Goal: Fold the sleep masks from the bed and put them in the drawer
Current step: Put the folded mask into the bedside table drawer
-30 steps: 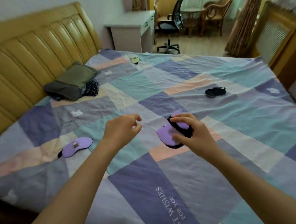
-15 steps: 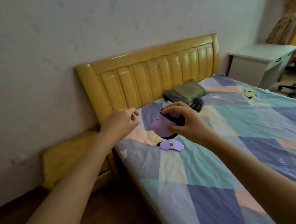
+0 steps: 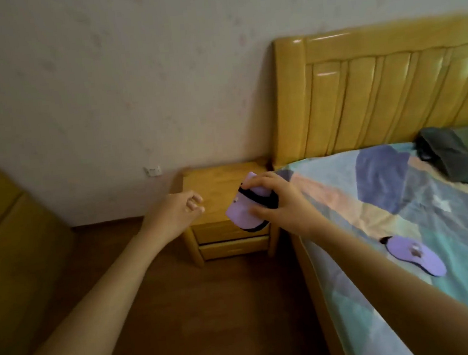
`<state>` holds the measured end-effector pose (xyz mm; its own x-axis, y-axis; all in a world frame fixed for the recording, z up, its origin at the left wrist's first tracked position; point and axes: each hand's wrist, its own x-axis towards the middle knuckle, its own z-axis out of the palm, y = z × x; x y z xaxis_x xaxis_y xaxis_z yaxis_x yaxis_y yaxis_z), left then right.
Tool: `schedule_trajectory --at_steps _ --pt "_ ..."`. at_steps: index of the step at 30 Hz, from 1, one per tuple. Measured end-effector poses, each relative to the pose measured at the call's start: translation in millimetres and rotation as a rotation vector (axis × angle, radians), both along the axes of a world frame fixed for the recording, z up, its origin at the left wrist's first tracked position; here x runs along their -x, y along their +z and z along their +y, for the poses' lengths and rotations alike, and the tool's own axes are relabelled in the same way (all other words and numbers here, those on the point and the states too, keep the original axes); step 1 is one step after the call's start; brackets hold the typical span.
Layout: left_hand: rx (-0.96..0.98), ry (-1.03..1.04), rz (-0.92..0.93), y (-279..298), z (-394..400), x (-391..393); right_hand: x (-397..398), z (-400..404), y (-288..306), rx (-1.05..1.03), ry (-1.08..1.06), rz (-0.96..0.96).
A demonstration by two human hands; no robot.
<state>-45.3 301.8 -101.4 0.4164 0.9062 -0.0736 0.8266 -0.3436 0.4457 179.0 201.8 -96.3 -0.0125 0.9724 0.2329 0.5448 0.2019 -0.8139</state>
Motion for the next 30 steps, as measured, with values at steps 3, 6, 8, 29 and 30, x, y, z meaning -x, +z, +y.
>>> schedule_trajectory --at_steps 3,6,8,29,30 --pt "0.148 0.07 0.019 -55.2 40.5 0.7 -6.9 54.7 -34.6 0.065 0.043 0.008" --pt "0.369 0.158 -0.049 -130.0 78.0 -12.0 -24.4 108.1 -74.6 0.082 0.059 0.038" --pt "0.52 0.265 -0.198 -181.8 93.5 -25.5 -37.0 141.7 -101.1 0.13 0.048 0.081" --pt "1.088 1.141 -1.002 -577.1 246.5 -161.0 -84.4 347.6 -445.2 0.405 0.037 0.208" --pt "1.092 1.161 -1.02 -581.1 248.6 -166.9 -84.7 345.8 -449.9 0.413 0.023 0.218"
